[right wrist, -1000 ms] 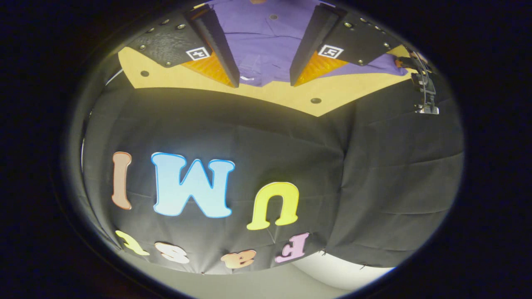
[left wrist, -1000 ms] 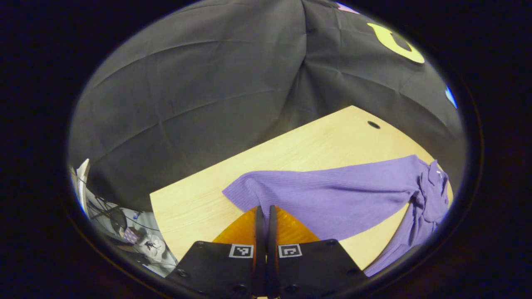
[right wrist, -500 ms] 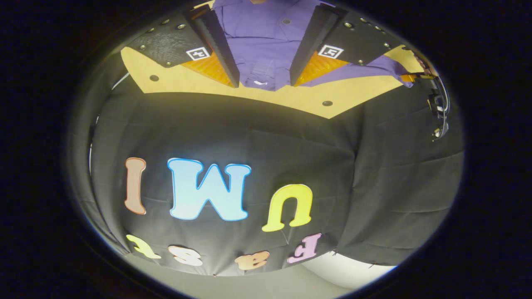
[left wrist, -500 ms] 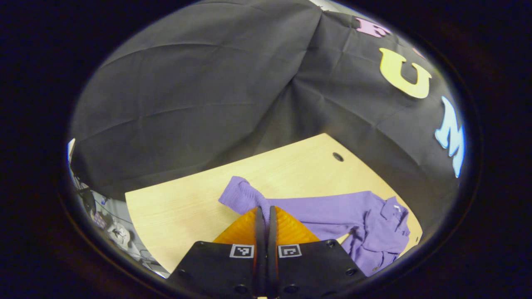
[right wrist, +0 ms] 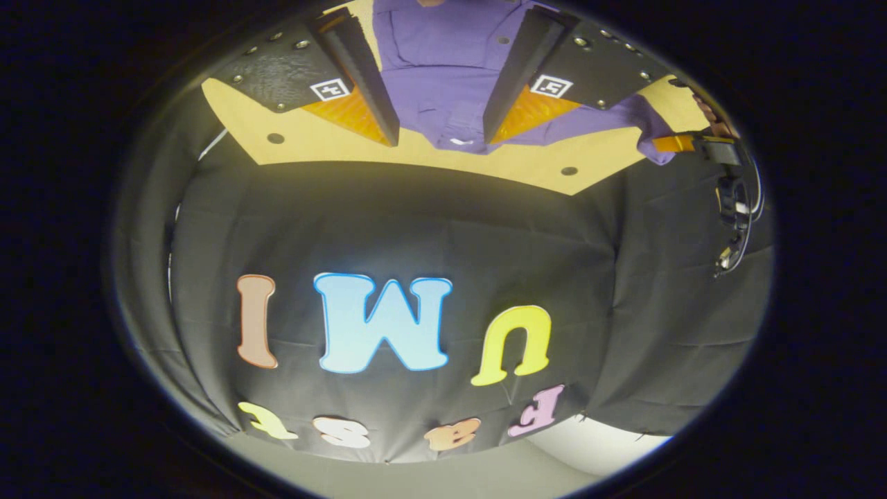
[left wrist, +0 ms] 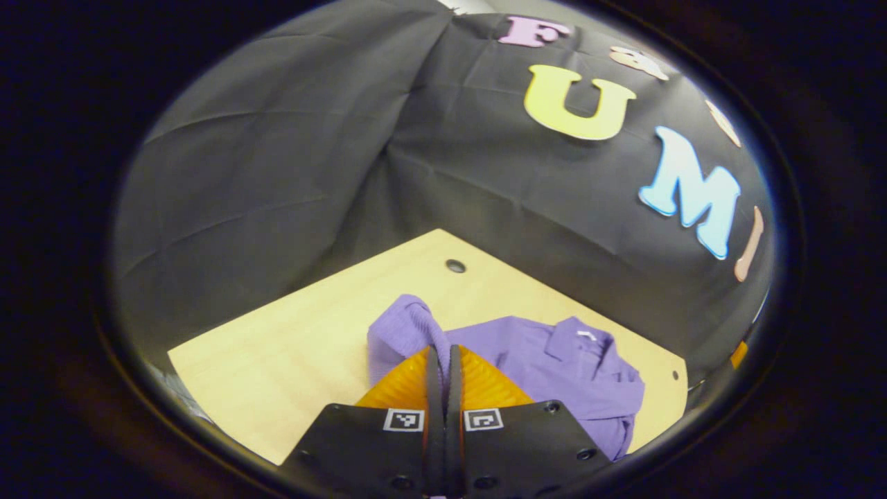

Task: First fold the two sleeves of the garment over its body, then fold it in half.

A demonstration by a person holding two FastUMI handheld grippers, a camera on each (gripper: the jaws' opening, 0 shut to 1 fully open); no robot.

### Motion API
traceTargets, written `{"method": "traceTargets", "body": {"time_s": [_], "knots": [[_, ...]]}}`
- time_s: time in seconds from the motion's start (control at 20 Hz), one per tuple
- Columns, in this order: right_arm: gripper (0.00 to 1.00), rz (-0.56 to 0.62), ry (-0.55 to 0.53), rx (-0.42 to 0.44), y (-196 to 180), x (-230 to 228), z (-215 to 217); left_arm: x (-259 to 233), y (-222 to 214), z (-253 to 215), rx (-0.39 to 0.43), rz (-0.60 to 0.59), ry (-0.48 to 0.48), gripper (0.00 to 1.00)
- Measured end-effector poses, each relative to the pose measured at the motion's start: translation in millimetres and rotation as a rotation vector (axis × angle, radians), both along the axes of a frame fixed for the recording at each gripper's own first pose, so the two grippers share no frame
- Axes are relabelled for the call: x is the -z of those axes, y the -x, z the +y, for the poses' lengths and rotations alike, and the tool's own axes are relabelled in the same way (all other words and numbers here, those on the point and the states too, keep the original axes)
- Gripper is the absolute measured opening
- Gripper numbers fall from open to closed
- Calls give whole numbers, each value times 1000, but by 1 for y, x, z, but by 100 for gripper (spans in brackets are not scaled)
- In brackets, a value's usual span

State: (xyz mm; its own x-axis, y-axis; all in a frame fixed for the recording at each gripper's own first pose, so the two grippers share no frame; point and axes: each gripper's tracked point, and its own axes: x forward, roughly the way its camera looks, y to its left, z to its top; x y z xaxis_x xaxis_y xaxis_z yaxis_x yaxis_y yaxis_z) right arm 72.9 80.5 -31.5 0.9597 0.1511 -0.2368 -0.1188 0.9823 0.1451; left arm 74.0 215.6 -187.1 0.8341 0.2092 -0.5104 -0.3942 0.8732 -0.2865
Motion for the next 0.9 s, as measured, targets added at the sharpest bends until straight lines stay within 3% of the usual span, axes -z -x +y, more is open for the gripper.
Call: {"method": "traceTargets", "body": {"time_s": [0.6,0.9], "knots": [[80,54,27,94,-5,36,-74,-24,-94,-169,238,-100,80,7],[80,84,31,137,-3,52,-111,-2,-111,-259,370,-71,63,6]]}}
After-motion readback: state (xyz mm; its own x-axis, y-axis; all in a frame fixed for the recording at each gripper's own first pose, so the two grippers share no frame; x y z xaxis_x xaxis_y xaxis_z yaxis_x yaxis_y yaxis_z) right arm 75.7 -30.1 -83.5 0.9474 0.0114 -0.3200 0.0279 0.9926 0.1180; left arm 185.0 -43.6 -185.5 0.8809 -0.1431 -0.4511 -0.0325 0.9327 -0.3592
